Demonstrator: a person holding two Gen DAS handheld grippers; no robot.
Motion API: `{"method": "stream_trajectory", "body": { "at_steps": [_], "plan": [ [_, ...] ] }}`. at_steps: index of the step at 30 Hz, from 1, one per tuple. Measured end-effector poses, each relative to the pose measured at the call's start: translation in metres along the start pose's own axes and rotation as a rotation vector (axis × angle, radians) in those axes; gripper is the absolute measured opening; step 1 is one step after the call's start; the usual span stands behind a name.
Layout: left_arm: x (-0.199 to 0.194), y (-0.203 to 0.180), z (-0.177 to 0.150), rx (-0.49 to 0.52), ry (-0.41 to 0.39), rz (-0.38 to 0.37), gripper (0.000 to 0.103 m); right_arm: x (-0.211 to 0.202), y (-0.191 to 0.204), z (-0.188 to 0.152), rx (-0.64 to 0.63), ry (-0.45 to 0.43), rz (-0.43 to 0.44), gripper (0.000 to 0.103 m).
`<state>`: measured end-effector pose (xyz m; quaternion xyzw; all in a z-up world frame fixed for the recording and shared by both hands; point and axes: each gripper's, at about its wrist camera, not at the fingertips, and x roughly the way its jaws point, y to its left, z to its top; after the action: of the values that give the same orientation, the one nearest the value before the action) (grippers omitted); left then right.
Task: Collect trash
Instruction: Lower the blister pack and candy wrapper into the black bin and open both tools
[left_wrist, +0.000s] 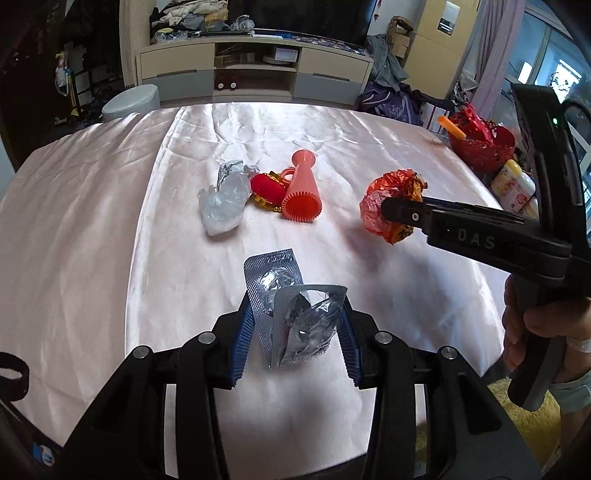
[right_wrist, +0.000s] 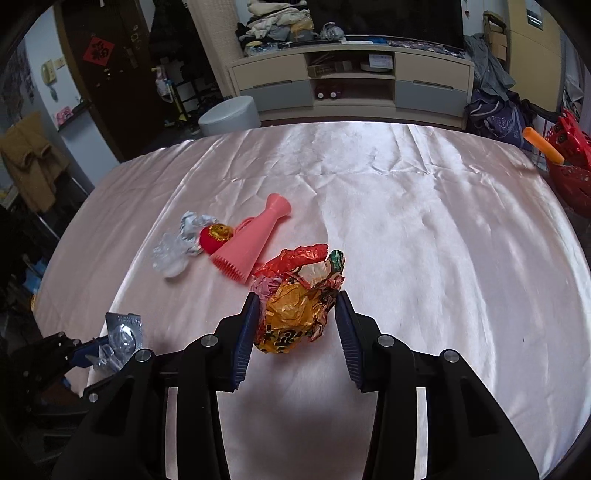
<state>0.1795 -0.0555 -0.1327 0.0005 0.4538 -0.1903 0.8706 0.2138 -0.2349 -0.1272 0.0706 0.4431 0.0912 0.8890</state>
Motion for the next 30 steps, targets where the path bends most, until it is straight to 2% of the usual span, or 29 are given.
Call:
{"method": "stream_trajectory", "body": {
  "at_steps": [6,13,21,30],
  "plan": [
    [-0.035,-0.005,-0.040,0.002,-0.005,0.011,0.040,-0.056,0.011,-0.039,-0.027,-0.040,0.011,0.043],
    [-0.067,-0.017,-0.083,0.008,-0.013,0.007,0.040,-0.091,0.024,-0.085,-0.053,-0.049,0.032,0.043],
    [-0.078,-0.031,-0.136,0.028,0.022,-0.006,0.041,-0.088,0.038,-0.137,-0.031,0.019,0.078,0.044],
    [-0.057,-0.033,-0.182,0.015,0.101,-0.002,0.041,-0.064,0.037,-0.193,0.011,0.152,0.083,0.044]
  ]
}}
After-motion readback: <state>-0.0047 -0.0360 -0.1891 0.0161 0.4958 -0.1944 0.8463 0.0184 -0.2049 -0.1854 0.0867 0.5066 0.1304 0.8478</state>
